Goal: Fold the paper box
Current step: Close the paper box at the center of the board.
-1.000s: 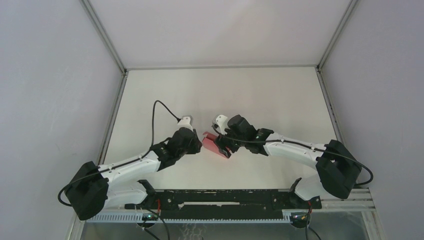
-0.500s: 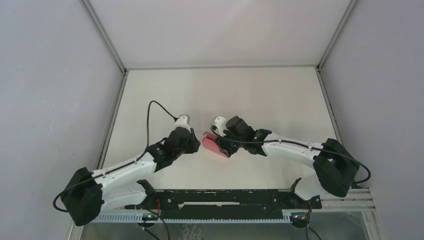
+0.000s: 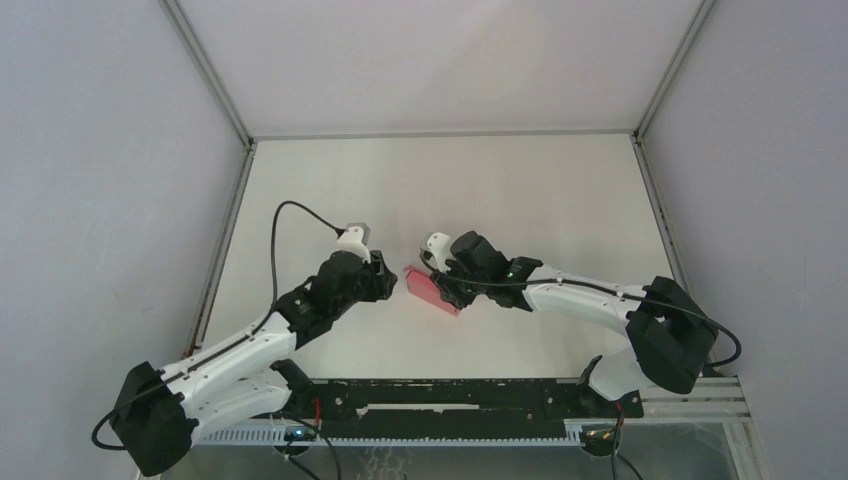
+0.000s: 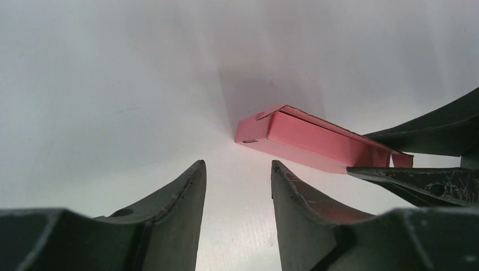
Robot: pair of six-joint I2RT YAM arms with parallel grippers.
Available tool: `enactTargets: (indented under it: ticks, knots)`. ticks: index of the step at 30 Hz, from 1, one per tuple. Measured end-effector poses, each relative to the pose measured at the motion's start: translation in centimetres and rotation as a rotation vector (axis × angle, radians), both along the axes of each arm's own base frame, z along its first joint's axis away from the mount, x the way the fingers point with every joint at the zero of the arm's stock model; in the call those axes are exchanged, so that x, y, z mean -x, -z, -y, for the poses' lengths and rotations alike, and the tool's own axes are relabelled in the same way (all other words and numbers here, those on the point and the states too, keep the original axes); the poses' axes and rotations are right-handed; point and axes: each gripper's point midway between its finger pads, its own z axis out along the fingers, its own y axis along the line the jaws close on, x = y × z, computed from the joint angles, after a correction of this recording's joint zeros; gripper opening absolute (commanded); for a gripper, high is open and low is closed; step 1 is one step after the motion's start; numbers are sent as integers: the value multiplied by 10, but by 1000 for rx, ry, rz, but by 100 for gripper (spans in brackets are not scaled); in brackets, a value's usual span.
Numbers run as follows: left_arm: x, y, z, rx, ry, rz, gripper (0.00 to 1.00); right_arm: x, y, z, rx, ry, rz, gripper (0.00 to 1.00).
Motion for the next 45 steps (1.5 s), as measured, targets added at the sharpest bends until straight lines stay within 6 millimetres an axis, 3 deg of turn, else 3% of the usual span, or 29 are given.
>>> enactTargets:
  ticks: [4, 9, 12, 18, 26, 35, 39, 45]
  knots:
    - [0, 9, 5, -43, 57, -11, 51, 1, -1, -2, -4, -12, -6, 33]
    - [1, 22, 8, -109, 120, -30, 40, 4, 1, 0, -4, -37, -23, 25]
    - [-2, 13, 12, -125, 163, -9, 34, 7, 1, 1, -11, -56, -43, 22]
    - [-7, -18, 26, -91, 234, 63, 33, 20, -3, 1, -33, -109, -93, 21]
    - [4, -22, 37, -48, 316, 58, 34, 32, -18, -3, -93, -159, -120, 19]
    - [10, -39, 32, -2, 298, 106, 23, 38, -17, 0, -100, -174, -164, 18]
    - [11, -37, 25, 2, 265, 109, 28, 37, -17, 1, -110, -170, -178, 18]
    - [23, -14, 17, -10, 246, 57, 35, 37, -11, 2, -109, -172, -208, 17]
